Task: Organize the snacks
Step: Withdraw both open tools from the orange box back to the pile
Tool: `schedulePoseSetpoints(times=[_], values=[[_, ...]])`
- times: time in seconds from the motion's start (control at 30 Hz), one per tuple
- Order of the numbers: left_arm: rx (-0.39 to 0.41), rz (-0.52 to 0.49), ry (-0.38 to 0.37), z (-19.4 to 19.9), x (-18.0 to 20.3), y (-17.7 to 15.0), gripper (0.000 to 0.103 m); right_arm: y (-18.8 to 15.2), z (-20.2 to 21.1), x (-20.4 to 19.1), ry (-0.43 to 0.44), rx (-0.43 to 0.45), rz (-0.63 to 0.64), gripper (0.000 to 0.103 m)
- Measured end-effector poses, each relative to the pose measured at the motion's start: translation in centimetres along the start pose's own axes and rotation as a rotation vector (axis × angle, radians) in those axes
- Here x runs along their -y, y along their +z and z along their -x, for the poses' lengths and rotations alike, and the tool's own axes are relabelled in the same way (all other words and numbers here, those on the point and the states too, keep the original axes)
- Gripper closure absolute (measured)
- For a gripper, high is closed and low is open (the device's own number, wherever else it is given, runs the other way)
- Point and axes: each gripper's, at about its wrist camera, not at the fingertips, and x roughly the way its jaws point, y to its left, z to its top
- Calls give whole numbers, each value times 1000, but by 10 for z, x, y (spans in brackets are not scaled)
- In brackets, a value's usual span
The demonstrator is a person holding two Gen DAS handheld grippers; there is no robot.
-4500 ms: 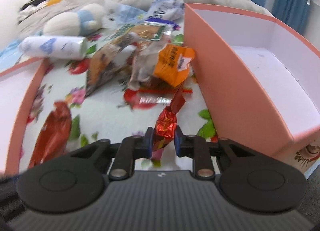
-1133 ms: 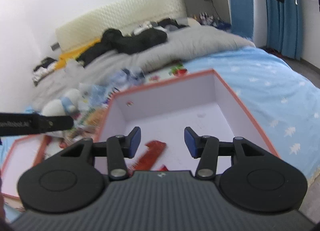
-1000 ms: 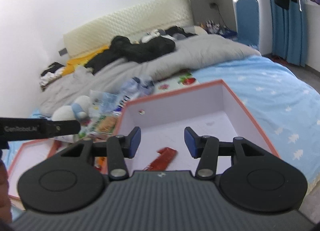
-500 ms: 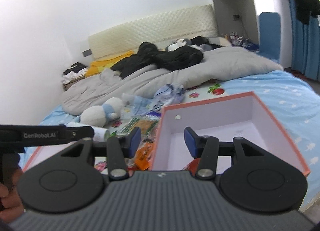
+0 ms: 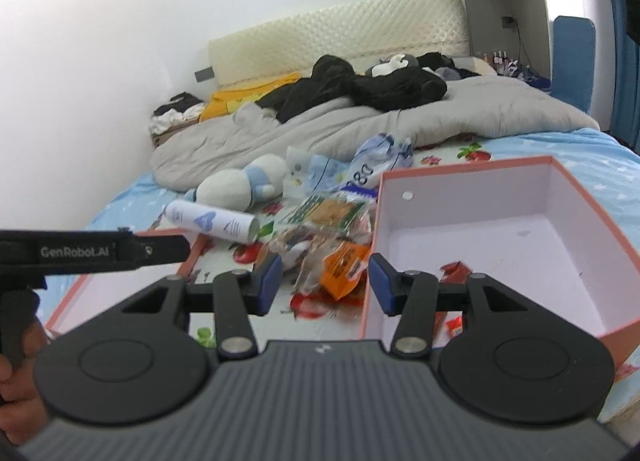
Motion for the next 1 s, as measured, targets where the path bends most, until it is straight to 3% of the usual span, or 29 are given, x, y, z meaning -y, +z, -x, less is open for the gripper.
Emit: schedulePoseSetpoints(times=[0.47,0.57,1.0], values=[[-92,46,51,0,-32,-39,26,-44,-2,-29,6,-67,8,52],[-105,64,53,-2,-38,-44,18,-52,-4,-32,14,-86,0,52],[-121,84,56,-33,-54,-41,15,-56,-32,-45,-15,-109,17,52]])
